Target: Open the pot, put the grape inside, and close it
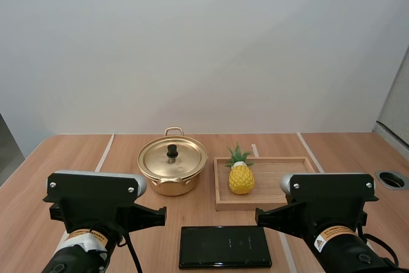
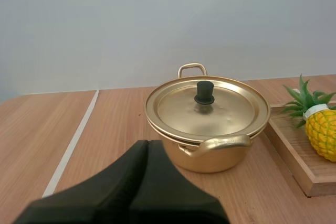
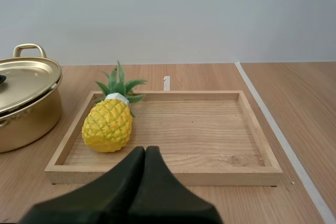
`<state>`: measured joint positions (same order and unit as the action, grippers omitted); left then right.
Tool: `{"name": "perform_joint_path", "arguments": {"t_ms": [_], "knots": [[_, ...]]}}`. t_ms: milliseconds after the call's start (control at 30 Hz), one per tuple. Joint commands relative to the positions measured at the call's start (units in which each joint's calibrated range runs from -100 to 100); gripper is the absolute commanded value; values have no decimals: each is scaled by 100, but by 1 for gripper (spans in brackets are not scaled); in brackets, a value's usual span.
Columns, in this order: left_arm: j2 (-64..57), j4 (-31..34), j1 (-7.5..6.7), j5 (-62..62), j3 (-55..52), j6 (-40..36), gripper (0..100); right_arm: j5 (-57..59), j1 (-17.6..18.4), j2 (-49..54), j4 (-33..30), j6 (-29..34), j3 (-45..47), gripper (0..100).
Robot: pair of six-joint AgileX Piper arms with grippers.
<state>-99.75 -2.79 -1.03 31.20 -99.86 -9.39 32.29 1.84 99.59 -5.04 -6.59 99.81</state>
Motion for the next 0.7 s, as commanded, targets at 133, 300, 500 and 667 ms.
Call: {"name": "perform_joint_path", "arguments": {"t_ms": [133, 300, 500, 667], "knots": [[-25, 18, -20, -192, -14, 17, 1, -116, -25, 41, 0, -23, 19, 0], [-25, 18, -20, -192, -14, 17, 1, -116, -25, 41, 0, -23, 19, 0], [-25, 18, -20, -192, -14, 17, 1, -116, -25, 41, 0, -23, 19, 0], [-25, 18, -20, -192, -14, 17, 1, -116, -25, 41, 0, -23, 19, 0]]}}
